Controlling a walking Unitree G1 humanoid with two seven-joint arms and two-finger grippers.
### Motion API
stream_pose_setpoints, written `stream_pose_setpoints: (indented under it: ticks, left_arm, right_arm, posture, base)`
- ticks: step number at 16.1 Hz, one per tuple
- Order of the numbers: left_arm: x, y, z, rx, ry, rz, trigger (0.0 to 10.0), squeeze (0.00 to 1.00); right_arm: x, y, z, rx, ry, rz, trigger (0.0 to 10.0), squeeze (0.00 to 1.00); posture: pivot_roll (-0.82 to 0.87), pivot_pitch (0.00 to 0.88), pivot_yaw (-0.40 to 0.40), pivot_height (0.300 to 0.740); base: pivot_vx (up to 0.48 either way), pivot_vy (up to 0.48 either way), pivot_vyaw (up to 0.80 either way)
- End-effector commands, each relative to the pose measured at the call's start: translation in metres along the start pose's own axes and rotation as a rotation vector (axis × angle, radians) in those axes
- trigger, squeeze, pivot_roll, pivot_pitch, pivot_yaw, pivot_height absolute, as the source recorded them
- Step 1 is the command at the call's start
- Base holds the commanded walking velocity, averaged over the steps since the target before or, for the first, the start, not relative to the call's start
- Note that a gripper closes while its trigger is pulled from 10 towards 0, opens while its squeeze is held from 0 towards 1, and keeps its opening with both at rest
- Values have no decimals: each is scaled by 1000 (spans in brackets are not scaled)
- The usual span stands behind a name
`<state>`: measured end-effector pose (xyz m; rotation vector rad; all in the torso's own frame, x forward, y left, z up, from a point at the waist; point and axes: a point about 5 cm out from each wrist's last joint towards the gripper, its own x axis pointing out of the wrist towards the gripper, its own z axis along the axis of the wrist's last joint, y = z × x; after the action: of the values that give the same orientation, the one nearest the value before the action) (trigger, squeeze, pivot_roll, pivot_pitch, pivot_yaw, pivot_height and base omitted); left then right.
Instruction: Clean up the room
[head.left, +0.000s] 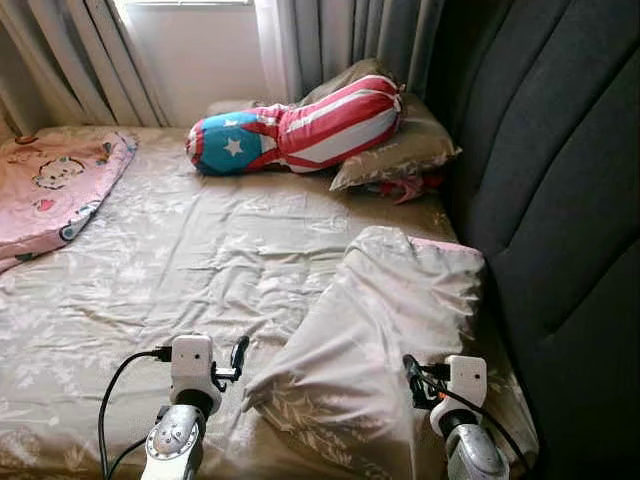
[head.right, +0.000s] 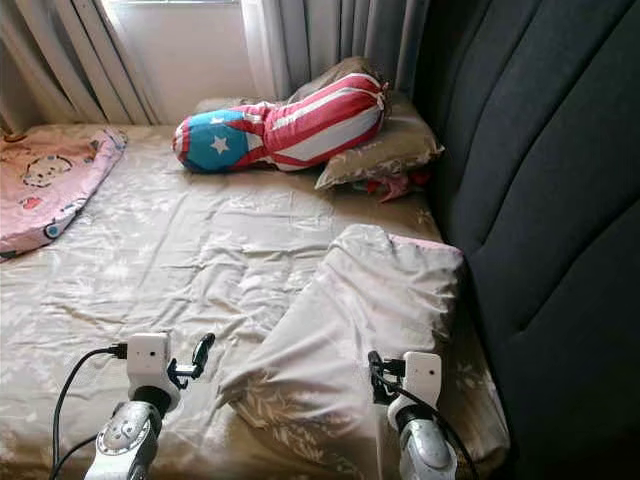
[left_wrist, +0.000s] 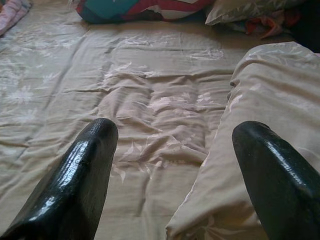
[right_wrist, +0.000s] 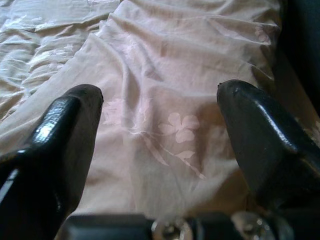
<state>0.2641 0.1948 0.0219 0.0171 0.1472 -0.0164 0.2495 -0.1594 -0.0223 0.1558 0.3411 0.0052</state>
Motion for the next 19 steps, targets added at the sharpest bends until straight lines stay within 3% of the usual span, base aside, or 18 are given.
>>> stream_pose_setpoints:
  ticks: [1, 5, 7, 19]
  left_arm:
    - [-1, 2, -2, -13, 16, 11, 10000, 0]
    - [0, 6, -2, -11, 23, 20, 10000, 0]
    - [0, 6, -2, -12, 23, 21, 10000, 0]
    - [1, 4, -7, -13, 52, 5, 10000, 0]
  right_arm:
    - [1, 2, 2, -5, -11, 8, 10000, 0]
    - [3, 7, 1, -5, 11, 33, 10000, 0]
    - [3, 9, 2, -8, 7, 40, 10000, 0]
    - [4, 10, 3, 8, -6, 44, 10000, 0]
  posture:
    - [-4, 0, -35, 686]
    - [0, 0, -33, 686]
    - [0, 0, -33, 666]
    - [9, 0, -33, 666]
  base:
    - [0, 0, 0]
    - [0, 0, 0]
    - [0, 0, 0]
    - [0, 0, 0]
